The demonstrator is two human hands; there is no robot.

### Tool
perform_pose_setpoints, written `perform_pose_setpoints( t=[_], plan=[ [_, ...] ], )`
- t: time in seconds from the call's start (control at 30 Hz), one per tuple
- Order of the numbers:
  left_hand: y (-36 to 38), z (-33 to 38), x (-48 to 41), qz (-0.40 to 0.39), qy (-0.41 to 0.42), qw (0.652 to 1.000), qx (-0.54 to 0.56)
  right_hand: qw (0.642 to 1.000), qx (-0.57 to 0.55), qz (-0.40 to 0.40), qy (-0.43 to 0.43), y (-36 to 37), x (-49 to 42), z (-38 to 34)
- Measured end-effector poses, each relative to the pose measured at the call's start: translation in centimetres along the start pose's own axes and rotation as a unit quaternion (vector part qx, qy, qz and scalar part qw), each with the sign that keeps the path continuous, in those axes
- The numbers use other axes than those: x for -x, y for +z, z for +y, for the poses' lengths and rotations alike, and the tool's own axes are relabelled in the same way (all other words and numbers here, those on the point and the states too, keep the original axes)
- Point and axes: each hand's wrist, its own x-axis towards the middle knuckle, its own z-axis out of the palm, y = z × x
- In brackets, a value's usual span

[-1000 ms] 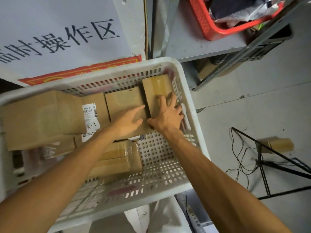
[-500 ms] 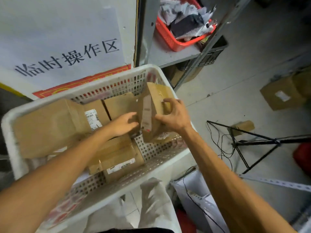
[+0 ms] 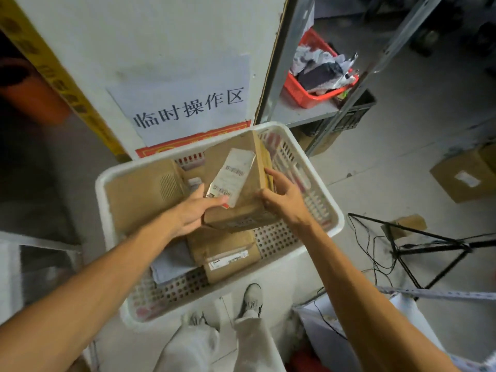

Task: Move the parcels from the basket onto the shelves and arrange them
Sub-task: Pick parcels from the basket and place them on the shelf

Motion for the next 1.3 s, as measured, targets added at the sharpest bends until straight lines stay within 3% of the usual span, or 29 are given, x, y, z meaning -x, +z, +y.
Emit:
perform_pose_setpoints(
  t=[0.17, 0.3, 0.5, 0.67, 0.83, 1.0, 1.3],
  plan=[
    [-1.6, 0.4, 3.6, 0.085, 0.047, 0.993, -0.061, 0.996, 0.003, -0.091, -0.013, 1.0, 0.1, -1.1],
    [-1.1, 1.2, 7.0, 0.161, 0.132, 0.973, -0.104, 0.987, -0.019, -0.157, -0.031, 0.9, -0.3, -2.6],
    [0.8, 3.0, 12.7, 0.285, 0.23, 0.926, -0.092, 0.957, -0.018, -0.267, -0.112, 2.3, -0.4, -7.6],
    [1.2, 3.6, 20.0, 0.33, 0.264, 0.904, -0.06, 0.92, -0.02, -0.352, -0.169, 6.3, 1.4, -11.9],
    [1.1, 2.7, 29.0, 0.444, 0.301, 0.843, -0.038, 0.872, -0.015, -0.43, -0.233, 12.7, 5.0, -14.7],
    [1.6, 1.6, 38.3, 0.507, 0.351, 0.786, -0.04, 0.812, -0.029, -0.514, -0.275, 19.8, 10.2, -17.8],
    [2.2, -1.8, 54.5, 0.614, 0.446, 0.639, -0.123, 0.715, -0.064, -0.61, -0.336, 32.3, 22.5, -22.4]
  ],
)
